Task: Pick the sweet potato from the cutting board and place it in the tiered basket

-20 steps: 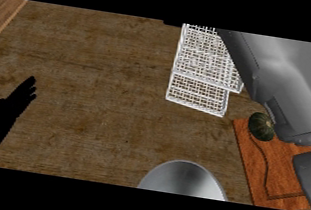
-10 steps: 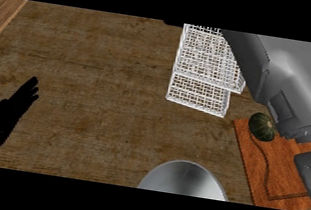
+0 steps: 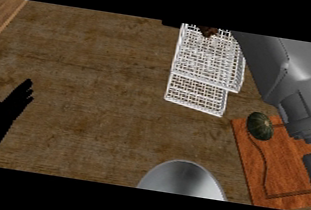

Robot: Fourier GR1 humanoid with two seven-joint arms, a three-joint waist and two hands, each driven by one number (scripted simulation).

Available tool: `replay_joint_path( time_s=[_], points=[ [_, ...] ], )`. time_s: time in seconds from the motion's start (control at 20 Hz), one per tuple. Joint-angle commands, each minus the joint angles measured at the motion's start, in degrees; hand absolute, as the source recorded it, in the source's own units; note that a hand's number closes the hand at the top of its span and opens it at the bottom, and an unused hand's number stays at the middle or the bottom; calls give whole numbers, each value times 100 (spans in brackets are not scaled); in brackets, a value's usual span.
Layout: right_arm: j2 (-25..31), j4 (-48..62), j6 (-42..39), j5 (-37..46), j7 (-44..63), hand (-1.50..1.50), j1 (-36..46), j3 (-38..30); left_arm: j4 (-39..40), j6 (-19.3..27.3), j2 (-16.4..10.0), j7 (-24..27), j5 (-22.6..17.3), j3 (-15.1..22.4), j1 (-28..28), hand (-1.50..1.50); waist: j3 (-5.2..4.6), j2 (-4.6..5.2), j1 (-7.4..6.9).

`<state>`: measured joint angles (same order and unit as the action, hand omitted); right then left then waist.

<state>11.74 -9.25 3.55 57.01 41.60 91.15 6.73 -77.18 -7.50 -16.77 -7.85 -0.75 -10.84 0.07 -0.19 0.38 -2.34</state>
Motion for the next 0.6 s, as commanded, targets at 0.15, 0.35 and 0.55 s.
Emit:
replay_joint_path(
  time_s=[0.15,0.35,0.55],
  points=[
    [252,-639,1089,-160,255,-150,166,-306,292,82,32,188,47,-100,-26,0,13,0,131],
    [324,-913,1406,-357,994,-150,106,-600,56,196,155,-133,82,8,-43,0,21,-70,269],
    [712,-1421,1375,-928,1051,-150,49,-1171,-121,95,-4,-194,-49,-171,211,0,28,-125,338]
  ],
)
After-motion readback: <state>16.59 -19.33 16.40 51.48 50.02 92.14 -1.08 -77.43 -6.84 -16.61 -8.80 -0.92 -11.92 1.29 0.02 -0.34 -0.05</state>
